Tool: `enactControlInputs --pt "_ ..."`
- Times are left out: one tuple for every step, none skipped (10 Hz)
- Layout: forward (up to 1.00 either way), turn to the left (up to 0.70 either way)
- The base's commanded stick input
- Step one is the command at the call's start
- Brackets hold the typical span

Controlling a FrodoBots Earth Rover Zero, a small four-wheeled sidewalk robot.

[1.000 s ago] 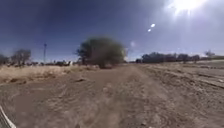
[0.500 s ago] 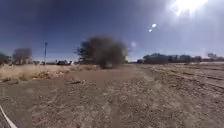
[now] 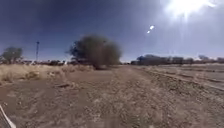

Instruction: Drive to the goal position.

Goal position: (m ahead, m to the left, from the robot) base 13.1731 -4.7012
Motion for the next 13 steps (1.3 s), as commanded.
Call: enactControlInputs --pt "0.70 0.00" --pt "0.70 0.00" --pt "0.70 0.00" --pt "0.70 0.00" --pt "0.70 0.00" --pt "0.70 0.00" --pt "0.70 0.00" --pt "0.70 0.00" --pt "0.70 0.00" --pt "0.70 0.00" --pt "0.70 0.00" --pt "0.70 0.00" --pt "0.70 0.00"
